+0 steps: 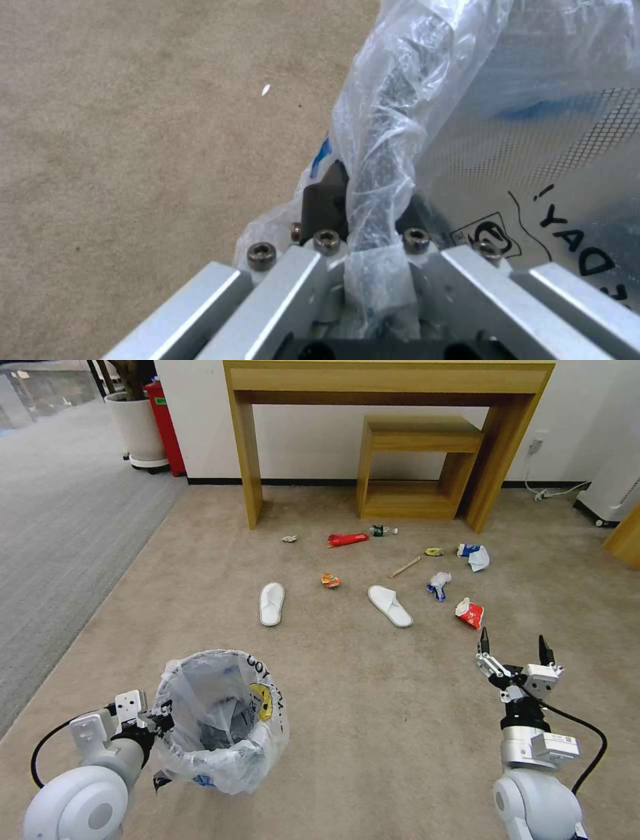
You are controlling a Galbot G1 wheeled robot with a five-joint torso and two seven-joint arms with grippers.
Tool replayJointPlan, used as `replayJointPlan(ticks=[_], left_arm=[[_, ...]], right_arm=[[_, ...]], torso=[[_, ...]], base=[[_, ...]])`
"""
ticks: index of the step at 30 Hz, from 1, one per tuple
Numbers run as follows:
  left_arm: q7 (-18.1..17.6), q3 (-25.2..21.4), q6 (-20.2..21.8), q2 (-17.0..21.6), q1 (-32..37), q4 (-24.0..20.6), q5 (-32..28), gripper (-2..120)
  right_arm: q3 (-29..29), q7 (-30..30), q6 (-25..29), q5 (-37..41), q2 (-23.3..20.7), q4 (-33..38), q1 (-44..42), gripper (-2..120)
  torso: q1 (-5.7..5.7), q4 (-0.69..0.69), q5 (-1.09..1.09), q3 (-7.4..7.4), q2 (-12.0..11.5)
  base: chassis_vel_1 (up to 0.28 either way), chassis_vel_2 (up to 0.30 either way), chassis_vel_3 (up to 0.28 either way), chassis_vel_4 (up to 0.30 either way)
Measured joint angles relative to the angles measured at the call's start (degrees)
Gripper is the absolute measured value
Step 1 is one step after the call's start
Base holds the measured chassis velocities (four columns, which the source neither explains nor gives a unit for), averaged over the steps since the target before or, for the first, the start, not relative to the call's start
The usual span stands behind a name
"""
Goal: Pick up the trash bin and place the garbage on the floor into it.
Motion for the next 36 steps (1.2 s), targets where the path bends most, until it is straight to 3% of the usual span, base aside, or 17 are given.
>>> replayJointPlan(ticks=[16,36], left_arm=[[0.02,0.28,-0.23,-0.25,-0.51,0.66,0.11,1],[0.13,0.50,-0.40,-0.78,-0.09,0.66,1.05,1]], right_arm=[[0.16,-0.98,-0.31,-1.01,0.10,-0.33,0.30,100],[-0.04,-1.45,-0.41,-1.45,-0.10,-0.54,0.17,100]], torso=[[0.00,0.00,0.00,0.00,0.00],[0.00,-0.01,0.00,0.00,0.00]], base=[[-0.005,0.003,0.001,-0.007],[-0.090,0.090,0.092,-0.092]])
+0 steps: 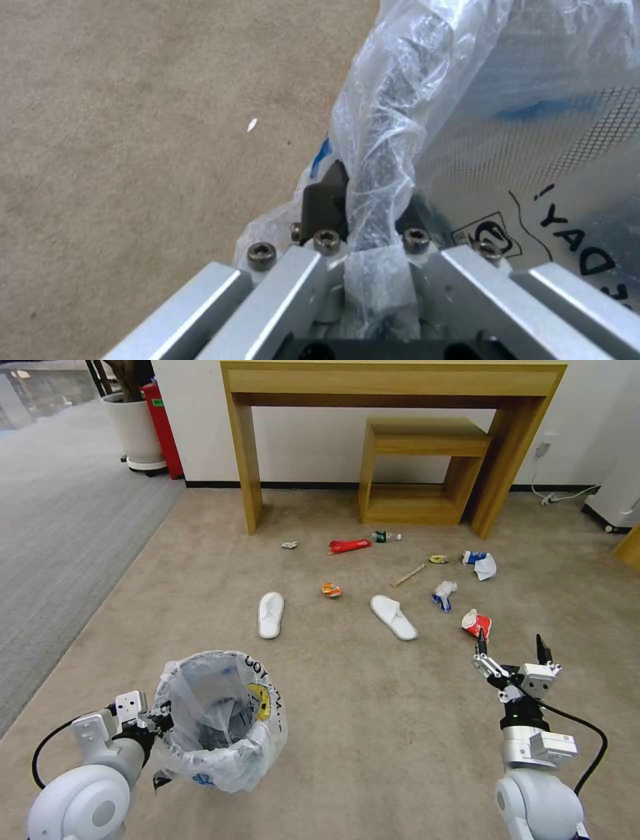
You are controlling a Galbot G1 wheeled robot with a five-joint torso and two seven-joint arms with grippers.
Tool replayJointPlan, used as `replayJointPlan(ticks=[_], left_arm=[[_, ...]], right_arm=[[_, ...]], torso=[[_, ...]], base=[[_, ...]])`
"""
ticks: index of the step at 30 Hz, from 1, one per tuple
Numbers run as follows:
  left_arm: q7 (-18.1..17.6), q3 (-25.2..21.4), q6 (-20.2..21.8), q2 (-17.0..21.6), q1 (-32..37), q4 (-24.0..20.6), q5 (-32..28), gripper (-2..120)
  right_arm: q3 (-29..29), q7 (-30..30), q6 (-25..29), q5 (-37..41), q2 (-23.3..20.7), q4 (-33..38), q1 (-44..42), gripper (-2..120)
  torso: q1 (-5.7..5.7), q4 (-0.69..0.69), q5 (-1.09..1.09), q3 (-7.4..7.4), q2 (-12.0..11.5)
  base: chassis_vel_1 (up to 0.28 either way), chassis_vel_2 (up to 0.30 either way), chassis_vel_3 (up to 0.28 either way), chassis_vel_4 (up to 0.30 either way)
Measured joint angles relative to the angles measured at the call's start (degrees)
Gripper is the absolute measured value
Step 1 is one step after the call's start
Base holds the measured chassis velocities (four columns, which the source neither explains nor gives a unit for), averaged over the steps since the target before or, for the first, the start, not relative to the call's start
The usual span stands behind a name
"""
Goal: Pick up the trash bin and place the garbage on the floor into it.
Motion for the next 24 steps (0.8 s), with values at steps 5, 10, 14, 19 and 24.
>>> replayJointPlan(ticks=[5,10,14,19,24], left_arm=[[0.04,-0.06,-0.03,-0.09,0.14,-0.05,0.11,1],[0.06,-0.27,-0.06,-0.08,0.14,-0.08,0.11,1],[0.09,-0.32,-0.10,-0.07,0.06,-0.07,0.08,1],[0.09,-0.31,-0.16,-0.12,-0.01,0.10,0.10,1],[0.09,-0.25,-0.19,-0.27,0.01,0.15,0.14,1]], right_arm=[[-0.17,-0.07,-0.19,0.00,-0.05,-0.09,0.34,100],[-0.36,-0.08,-0.25,0.11,-0.11,-0.31,0.63,100],[-0.67,0.78,-0.15,0.54,-0.12,-0.46,0.97,100],[-0.71,1.02,-0.05,0.79,-0.20,-0.58,1.25,100],[-0.64,1.07,-0.04,0.14,-0.21,-1.02,1.40,100]], torso=[[0.00,0.01,0.00,0.00,0.00],[0.00,0.01,0.00,0.00,0.00],[0.00,0.00,0.00,0.01,0.00],[0.00,0.01,0.00,0.01,0.00],[0.00,0.00,0.00,0.00,0.00]], base=[[-0.077,0.072,0.075,-0.076],[-0.087,0.098,0.105,-0.090],[-0.076,0.085,0.078,-0.083],[-0.021,0.013,0.021,-0.025],[0.000,0.000,0.000,0.000]])
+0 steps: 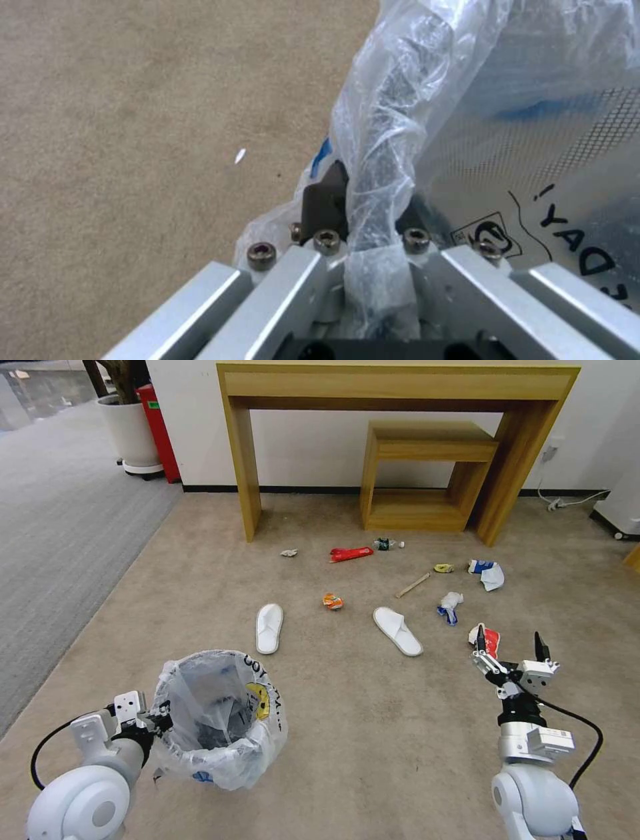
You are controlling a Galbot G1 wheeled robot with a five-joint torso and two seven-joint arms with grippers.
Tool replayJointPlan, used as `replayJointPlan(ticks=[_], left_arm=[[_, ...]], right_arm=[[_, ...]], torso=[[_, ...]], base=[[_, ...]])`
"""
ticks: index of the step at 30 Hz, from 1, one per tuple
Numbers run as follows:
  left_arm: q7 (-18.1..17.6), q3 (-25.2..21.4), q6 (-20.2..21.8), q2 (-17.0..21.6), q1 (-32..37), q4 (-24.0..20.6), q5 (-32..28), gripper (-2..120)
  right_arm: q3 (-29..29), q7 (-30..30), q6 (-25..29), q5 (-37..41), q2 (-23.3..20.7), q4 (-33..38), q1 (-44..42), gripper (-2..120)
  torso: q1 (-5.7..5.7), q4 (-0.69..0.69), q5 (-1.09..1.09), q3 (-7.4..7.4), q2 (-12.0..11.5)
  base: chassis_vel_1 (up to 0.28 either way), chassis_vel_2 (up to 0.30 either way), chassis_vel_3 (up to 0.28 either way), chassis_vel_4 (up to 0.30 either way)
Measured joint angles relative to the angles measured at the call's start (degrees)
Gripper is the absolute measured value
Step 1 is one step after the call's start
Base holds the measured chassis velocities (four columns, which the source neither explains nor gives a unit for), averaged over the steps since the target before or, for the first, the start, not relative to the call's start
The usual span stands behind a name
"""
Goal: Pick up the trash bin and place the garbage on the floor into it.
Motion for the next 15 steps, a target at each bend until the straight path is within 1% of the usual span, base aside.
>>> replayJointPlan(ticks=[8,12,15], left_arm=[[0.02,0.05,-0.13,-0.21,0.04,0.06,0.21,1],[0.04,0.08,-0.24,-0.24,0.04,0.15,0.30,1],[0.05,0.09,-0.28,-0.24,-0.01,0.22,0.33,1]], right_arm=[[-0.06,0.19,-0.59,-0.62,0.15,-0.04,0.13,100],[-0.04,0.18,-0.56,-0.76,0.17,-0.16,0.12,100],[-0.03,0.15,-0.35,-0.85,0.23,-0.36,0.13,100]], torso=[[0.00,0.00,0.00,0.00,0.00],[0.00,0.00,0.00,0.00,0.00],[0.00,0.00,-0.01,0.00,0.00]], base=[[0.000,0.000,0.000,0.000],[0.067,0.044,-0.061,-0.062],[0.128,0.129,-0.111,-0.121]])
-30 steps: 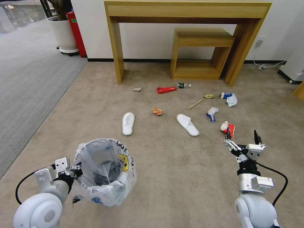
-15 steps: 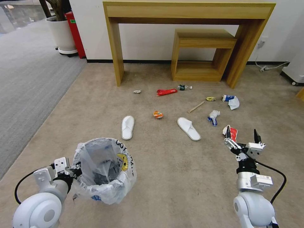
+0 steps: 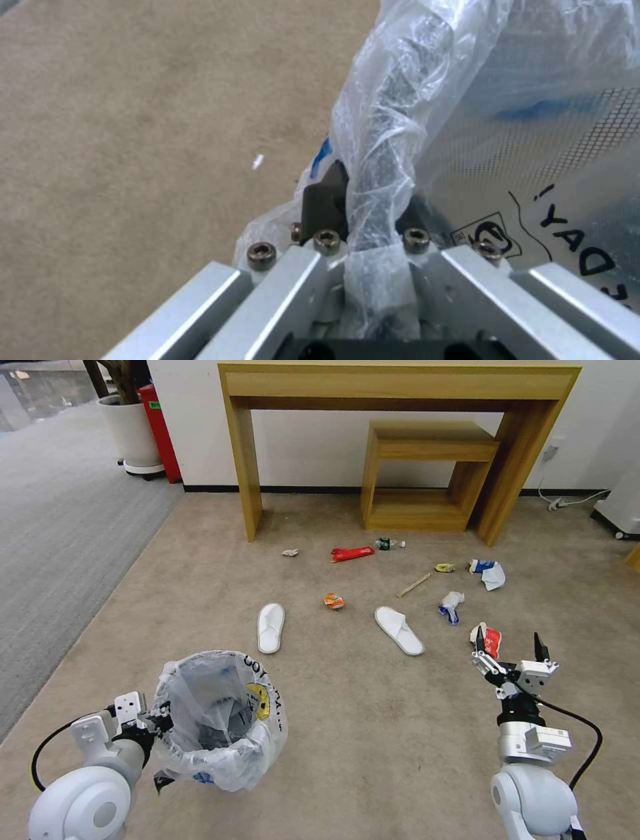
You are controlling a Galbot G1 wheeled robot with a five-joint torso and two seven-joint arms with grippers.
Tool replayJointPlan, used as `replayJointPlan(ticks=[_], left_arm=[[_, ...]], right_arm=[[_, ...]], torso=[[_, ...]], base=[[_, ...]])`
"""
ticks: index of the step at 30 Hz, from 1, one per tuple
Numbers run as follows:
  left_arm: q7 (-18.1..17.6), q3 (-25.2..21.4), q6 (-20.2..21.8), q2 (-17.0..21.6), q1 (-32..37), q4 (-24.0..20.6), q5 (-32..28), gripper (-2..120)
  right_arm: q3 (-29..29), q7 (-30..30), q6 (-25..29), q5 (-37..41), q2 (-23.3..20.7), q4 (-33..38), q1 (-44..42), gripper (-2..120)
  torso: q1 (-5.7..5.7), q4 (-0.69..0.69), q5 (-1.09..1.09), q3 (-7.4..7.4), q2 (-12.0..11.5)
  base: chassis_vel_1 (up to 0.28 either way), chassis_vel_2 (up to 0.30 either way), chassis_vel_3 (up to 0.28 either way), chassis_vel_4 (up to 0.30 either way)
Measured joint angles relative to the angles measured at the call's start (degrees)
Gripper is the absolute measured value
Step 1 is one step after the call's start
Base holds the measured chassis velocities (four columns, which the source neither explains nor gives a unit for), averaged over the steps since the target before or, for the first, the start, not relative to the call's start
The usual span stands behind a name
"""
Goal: Pick up the trash bin and place the garbage on the floor into it.
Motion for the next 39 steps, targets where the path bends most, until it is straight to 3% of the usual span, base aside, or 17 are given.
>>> replayJointPlan(ticks=[20,39], left_arm=[[0.12,0.49,-0.33,-0.10,-0.26,0.66,0.59,1],[0.28,0.67,-0.51,-0.49,0.00,0.47,1.05,1]], right_arm=[[0.22,-1.01,1.84,-0.26,0.20,-1.15,0.21,100],[0.49,-1.12,1.51,-0.14,-0.19,-0.58,0.12,100]], torso=[[0.00,0.01,-0.01,0.01,0.00],[0.00,0.01,0.00,0.00,0.00]], base=[[0.229,0.231,-0.220,-0.219],[-0.006,-0.005,0.002,-0.009]])
